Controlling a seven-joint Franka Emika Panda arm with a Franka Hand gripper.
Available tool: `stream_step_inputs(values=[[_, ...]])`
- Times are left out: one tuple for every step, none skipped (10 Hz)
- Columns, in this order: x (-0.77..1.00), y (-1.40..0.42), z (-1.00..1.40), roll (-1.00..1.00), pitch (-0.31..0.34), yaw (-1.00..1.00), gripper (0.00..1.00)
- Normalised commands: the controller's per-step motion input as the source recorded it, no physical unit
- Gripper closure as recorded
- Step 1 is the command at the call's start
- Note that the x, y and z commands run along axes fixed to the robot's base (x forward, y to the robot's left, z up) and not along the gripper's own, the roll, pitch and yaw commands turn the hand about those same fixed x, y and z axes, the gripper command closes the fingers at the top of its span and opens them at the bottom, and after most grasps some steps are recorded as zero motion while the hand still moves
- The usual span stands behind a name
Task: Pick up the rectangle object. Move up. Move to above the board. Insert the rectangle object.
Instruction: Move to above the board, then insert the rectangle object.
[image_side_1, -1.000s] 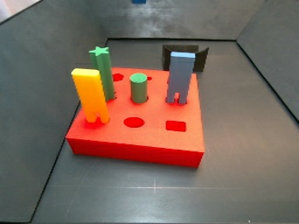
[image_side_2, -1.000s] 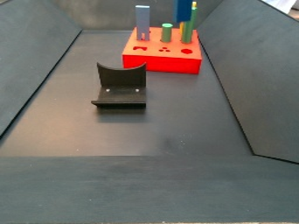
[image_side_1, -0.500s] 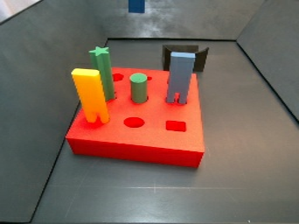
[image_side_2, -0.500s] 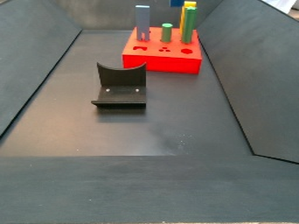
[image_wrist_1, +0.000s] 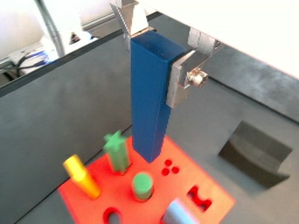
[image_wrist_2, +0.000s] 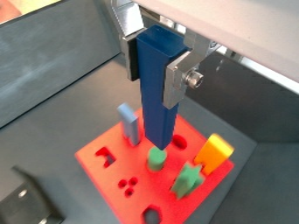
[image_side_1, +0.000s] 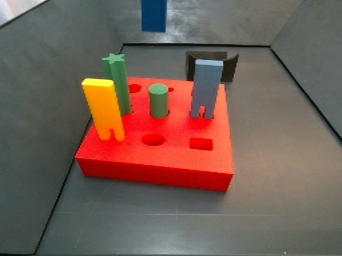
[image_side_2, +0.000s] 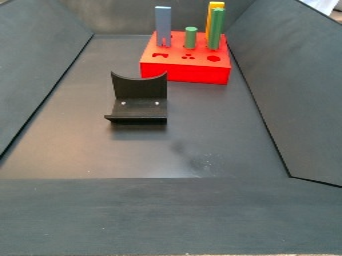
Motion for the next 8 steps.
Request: stream_step_inputs(values=[[0.10, -0.57, 0.05, 0.01, 0.108, -0.01, 1.00], [0.09, -0.33, 0.04, 0.01, 0.107, 0.00, 1.00], [0.06, -0.18, 0.03, 0.01, 0.093, 0.01, 1.00], [0.00, -0.01, -0.03, 0.00, 0.000, 0.00, 1.00], [0.35, -0.15, -0.19, 0.00, -0.017, 0.00, 1.00], [0.66, -0.28, -0.15, 0.12, 0.024, -0.03, 1.00], [0.76, -0.28, -0.08, 0.27, 0.184, 0.00, 1.00], [0.81, -0.27, -0.03, 0.35, 0.184, 0.00, 1.00]])
